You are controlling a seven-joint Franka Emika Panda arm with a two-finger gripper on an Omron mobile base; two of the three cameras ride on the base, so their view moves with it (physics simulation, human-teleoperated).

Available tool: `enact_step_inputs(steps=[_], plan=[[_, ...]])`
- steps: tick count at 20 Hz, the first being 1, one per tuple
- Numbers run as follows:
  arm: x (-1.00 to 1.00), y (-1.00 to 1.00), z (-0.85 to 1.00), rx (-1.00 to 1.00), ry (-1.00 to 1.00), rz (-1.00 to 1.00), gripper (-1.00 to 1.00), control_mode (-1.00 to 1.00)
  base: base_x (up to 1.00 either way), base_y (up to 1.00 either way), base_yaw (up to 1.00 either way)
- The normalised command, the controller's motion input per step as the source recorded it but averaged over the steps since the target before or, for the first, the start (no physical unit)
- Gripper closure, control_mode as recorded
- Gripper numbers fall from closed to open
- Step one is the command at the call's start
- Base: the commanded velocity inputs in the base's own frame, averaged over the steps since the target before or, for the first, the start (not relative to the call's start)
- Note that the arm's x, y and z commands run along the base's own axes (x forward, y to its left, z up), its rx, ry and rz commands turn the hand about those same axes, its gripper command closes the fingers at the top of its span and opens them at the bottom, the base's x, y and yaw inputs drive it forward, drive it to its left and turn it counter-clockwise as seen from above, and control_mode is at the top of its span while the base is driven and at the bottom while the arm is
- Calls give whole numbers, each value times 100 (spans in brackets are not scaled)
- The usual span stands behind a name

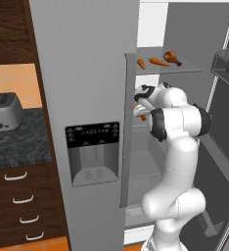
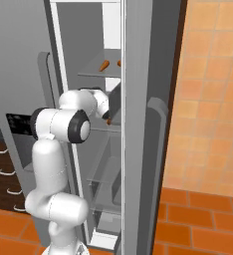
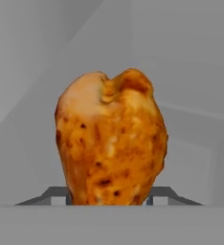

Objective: Place one carrot and one chicken drumstick in each tupperware on the nearby counter, to pack two identical lunches.

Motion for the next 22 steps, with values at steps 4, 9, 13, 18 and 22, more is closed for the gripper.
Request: enact_step_inputs(steps=[4,9,13,18,22], plan=[[-39,-11,4,0,0,0,100,-100,0,0,0],[-80,-14,60,2,-4,0,100,-100,0,0,0],[-91,0,64,0,7,0,100,-100,0,0,0],[-86,4,47,0,20,-5,100,-100,0,0,0],[-92,12,50,-3,5,-4,100,-100,0,0,0]])
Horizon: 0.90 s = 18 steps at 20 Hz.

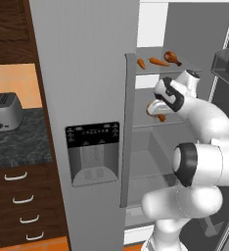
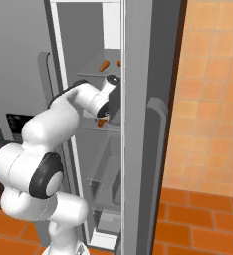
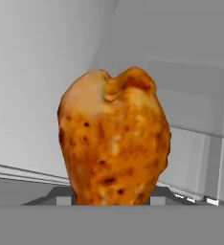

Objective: Place one carrot and one chicken drumstick in each tupperware on the nearby counter, to pack two identical lunches.

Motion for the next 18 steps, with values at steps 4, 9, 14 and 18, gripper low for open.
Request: enact_step_inputs(steps=[4,9,14,18], plan=[[-96,31,17,-12,0,0,100,-100,0,0,0],[-100,10,19,-8,0,-3,100,-100,0,0,0],[-100,6,42,0,0,-7,100,-100,0,0,0],[-100,24,49,-3,0,-9,100,-100,0,0,0]])
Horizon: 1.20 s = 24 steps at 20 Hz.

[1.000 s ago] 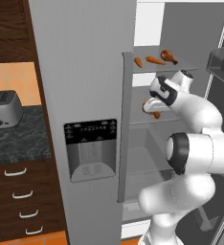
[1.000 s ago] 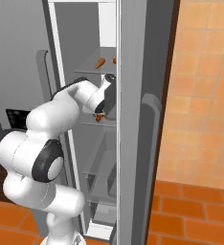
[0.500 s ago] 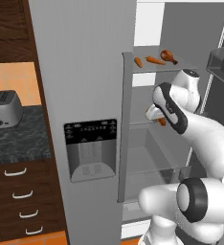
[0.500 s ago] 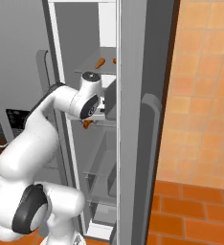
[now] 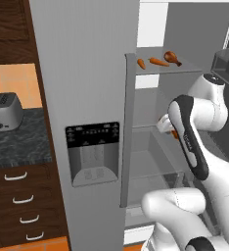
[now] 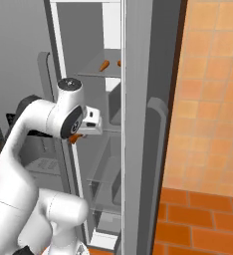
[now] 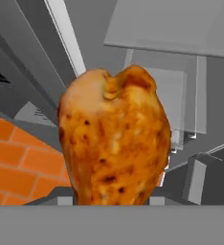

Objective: Place one carrot and one chicken drumstick in each tupperware on the nearby counter, to pack two identical lunches.

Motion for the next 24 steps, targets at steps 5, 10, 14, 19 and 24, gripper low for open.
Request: enact_step_inputs(steps=[5,10,14,19,24], plan=[[-67,28,21,-8,0,-8,100,-100,0,0,0],[-42,11,0,-2,0,-3,100,-100,0,0,0],[-9,0,0,0,0,0,100,100,-24,40,0],[0,0,0,0,0,0,100,100,-30,100,0],[0,0,0,0,0,0,100,100,-14,100,0]])
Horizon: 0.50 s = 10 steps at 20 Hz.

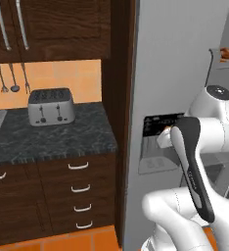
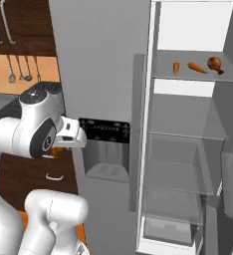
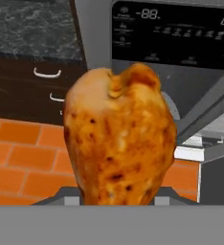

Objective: Place one carrot and one chicken drumstick in each tupperware on the nearby counter, to pack two identical lunches.

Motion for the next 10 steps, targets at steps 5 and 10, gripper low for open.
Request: enact_step_inputs(steps=[5,10], plan=[[0,0,0,0,0,0,100,100,-9,100,0],[0,0,0,0,0,0,100,100,0,100,0]])
